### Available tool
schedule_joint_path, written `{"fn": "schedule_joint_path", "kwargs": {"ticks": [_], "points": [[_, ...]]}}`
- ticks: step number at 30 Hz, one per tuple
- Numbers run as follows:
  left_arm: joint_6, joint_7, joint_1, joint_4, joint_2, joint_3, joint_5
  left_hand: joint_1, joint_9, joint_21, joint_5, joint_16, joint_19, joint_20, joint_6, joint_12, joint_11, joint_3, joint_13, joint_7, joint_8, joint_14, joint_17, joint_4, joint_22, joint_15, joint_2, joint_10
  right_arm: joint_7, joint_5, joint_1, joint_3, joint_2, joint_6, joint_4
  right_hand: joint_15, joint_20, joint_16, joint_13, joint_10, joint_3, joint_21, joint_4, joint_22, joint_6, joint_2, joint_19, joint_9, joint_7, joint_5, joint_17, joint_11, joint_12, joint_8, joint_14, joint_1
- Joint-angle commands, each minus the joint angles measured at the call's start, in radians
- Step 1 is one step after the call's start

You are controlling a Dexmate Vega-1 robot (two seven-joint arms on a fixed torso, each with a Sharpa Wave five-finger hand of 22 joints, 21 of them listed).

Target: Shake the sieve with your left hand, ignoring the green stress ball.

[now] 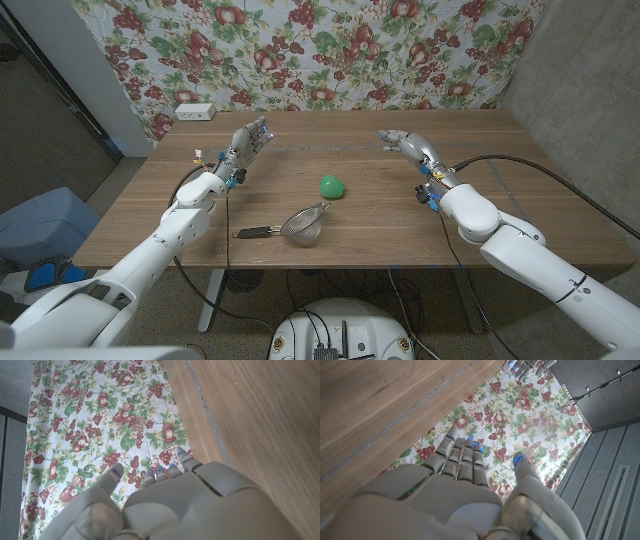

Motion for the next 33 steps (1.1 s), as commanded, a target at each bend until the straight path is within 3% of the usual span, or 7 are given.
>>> {"fn": "schedule_joint_path", "kwargs": {"ticks": [1, 15, 33], "points": [[0.006, -0.001, -0.006, 0.0, -0.002, 0.004, 0.003, -0.012, 0.005, 0.004, -0.001, 0.004, 0.007, -0.061, 0.003, 0.003, 0.0, 0.002, 0.005, -0.001, 0.001, 0.005, 0.003, -0.007, 0.004, -0.049, 0.064, 0.003, 0.019, -0.003, 0.008, -0.01, -0.023, -0.039, -0.029, -0.004, -0.004, 0.007, 0.004, 0.009, 0.0, -0.004, -0.006, 0.004, 0.009, -0.004, 0.007, 0.004, 0.001, 0.006, 0.004, 0.003, 0.006, 0.002, 0.008, 0.013], [0.009, -0.01, -0.013, 0.01, -0.004, 0.006, 0.0, -0.014, 0.005, 0.003, -0.002, 0.004, 0.008, -0.061, 0.003, 0.004, 0.0, 0.004, 0.005, 0.0, 0.001, 0.005, 0.003, -0.009, 0.004, -0.049, 0.064, 0.005, 0.051, 0.0, 0.029, -0.026, -0.052, -0.105, -0.067, -0.002, -0.004, 0.009, 0.005, 0.009, 0.0, -0.008, -0.007, 0.004, 0.011, -0.004, 0.009, 0.004, -0.001, 0.007, 0.006, 0.001, 0.005, 0.0, 0.01, 0.016], [-0.001, -0.017, -0.008, 0.01, -0.006, 0.004, -0.002, -0.016, 0.005, 0.003, -0.002, 0.003, 0.009, -0.059, 0.002, 0.003, 0.001, 0.007, 0.005, 0.001, 0.001, 0.006, 0.003, -0.012, 0.004, -0.048, 0.064, 0.004, 0.078, -0.035, 0.061, -0.06, -0.114, -0.28, -0.188, -0.005, -0.005, 0.011, 0.006, 0.013, 0.003, -0.014, -0.01, 0.004, 0.013, -0.004, 0.014, 0.004, -0.004, 0.009, 0.009, -0.002, 0.005, -0.001, 0.013, 0.025]]}}
